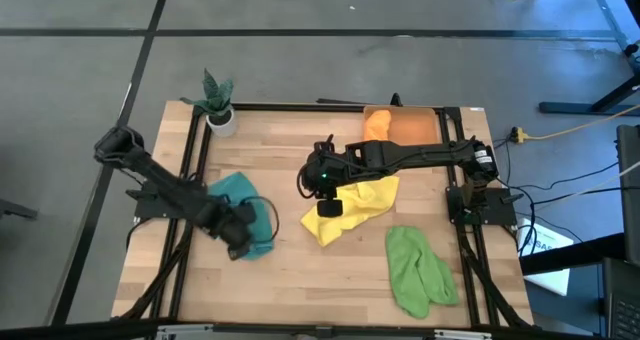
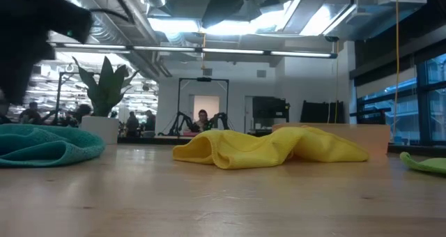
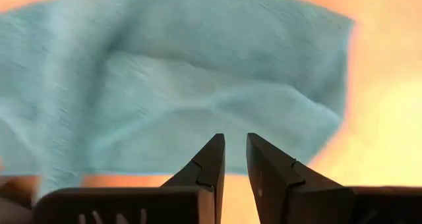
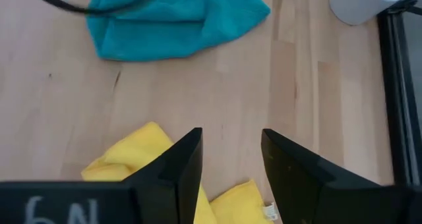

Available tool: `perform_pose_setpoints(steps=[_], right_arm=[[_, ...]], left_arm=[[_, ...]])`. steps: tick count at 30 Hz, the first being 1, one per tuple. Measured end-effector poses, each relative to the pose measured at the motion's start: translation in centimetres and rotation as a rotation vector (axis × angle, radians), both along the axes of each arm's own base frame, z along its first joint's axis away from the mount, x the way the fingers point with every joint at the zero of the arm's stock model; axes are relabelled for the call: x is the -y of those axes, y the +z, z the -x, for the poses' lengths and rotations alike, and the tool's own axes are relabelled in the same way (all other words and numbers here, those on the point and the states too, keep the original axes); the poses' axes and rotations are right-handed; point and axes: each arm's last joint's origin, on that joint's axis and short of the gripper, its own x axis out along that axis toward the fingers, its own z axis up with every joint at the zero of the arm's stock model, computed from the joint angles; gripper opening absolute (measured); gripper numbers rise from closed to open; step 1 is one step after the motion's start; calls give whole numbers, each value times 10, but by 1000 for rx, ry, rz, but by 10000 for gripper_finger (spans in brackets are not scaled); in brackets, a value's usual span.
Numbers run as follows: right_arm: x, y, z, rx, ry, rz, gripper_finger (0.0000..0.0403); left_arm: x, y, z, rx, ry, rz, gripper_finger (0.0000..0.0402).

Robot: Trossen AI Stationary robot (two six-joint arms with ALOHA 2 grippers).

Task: Roll microfiber towels into tight, uniform cylinder then place into a basket
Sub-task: Roll the blue microfiber towel

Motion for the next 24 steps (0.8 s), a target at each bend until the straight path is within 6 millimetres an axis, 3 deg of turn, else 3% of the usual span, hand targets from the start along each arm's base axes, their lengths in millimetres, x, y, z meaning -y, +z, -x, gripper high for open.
perform_pose_setpoints(steps=[12,17,24], right_arm=[[-3,0,-1,10,29,-80,157],[-3,0,-1,11,13,-92,157],[-3,1,-2,22,12,-93,157]], left_arm=[[60,2,32,288,-309,-119,55],[77,-21,32,386,-474,-107,55],[84,-46,30,326,-625,-211,55]])
